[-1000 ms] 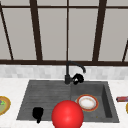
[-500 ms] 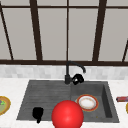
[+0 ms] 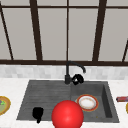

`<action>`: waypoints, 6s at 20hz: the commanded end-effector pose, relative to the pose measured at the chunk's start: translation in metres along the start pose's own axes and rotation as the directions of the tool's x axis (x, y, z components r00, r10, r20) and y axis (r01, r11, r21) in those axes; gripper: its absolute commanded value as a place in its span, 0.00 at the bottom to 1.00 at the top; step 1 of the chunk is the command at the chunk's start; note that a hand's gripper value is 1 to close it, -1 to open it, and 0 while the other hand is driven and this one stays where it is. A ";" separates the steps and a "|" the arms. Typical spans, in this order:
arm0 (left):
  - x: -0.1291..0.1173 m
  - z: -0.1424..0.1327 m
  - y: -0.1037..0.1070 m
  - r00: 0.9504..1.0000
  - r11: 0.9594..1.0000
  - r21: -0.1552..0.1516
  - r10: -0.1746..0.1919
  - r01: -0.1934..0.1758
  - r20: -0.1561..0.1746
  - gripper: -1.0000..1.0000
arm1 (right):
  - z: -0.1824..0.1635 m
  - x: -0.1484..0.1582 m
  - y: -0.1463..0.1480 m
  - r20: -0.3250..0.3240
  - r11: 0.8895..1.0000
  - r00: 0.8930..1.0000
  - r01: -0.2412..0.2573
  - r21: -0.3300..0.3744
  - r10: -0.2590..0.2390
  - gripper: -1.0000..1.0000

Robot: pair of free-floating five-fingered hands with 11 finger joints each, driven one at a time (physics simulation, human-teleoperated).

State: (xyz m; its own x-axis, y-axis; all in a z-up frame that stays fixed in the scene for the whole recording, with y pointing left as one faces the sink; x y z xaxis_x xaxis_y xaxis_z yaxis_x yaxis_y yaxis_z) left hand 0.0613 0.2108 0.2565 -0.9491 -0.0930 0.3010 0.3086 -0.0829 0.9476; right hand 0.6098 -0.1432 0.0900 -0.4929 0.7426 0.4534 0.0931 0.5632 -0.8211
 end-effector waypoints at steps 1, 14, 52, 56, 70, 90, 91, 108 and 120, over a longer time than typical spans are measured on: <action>0.000 0.000 0.000 1.000 1.000 0.000 0.000 0.000 0.000 0.50 | 0.008 -0.005 0.007 -0.068 0.996 0.995 0.073 -0.054 -0.077 1.00; 0.000 0.000 0.000 1.000 1.000 0.000 0.000 0.000 0.000 0.50 | 0.012 -0.010 0.005 -0.012 0.994 0.995 0.097 -0.055 -0.098 1.00; 0.000 0.000 0.000 1.000 1.000 0.000 0.000 0.000 0.000 0.50 | 0.089 -0.020 -0.118 0.056 0.987 0.993 -0.111 0.119 0.105 0.00; 0.000 0.000 0.000 1.000 1.000 0.000 0.000 0.000 0.000 0.50 | 0.106 -0.017 -0.128 0.054 0.979 0.989 -0.145 0.140 0.139 0.00; 0.000 0.000 0.000 1.000 1.000 0.000 0.000 0.000 0.000 0.50 | 0.139 -0.011 -0.153 0.018 0.936 0.967 -0.251 0.248 0.255 0.00; 0.000 0.000 0.000 1.000 1.000 0.000 0.000 0.000 0.000 0.50 | 0.153 -0.017 -0.157 -0.204 0.788 0.908 -0.186 0.587 0.367 0.00; 0.000 0.000 0.000 1.000 1.000 0.000 0.000 0.000 0.000 0.50 | 0.154 -0.017 -0.158 -0.231 0.784 0.904 -0.160 0.600 0.361 0.00; 0.000 0.000 0.000 1.000 1.000 0.000 0.000 0.000 0.000 0.50 | 0.202 -0.064 -0.223 -0.222 0.786 0.914 -0.146 0.600 0.339 0.00; 0.000 0.000 0.000 1.000 1.000 0.000 0.000 0.000 0.000 0.50 | 0.236 -0.106 -0.268 -0.229 0.725 0.858 -0.213 0.655 0.460 0.00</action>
State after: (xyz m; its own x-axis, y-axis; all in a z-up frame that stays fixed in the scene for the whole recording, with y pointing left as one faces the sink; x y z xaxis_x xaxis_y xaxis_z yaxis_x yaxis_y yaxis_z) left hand 0.0613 0.2108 0.2565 -0.9491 -0.0930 0.3010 0.3086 -0.0829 0.9476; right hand 0.4367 -0.4475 0.1799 -0.2101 0.9630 0.1689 -0.3768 0.0797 -0.9228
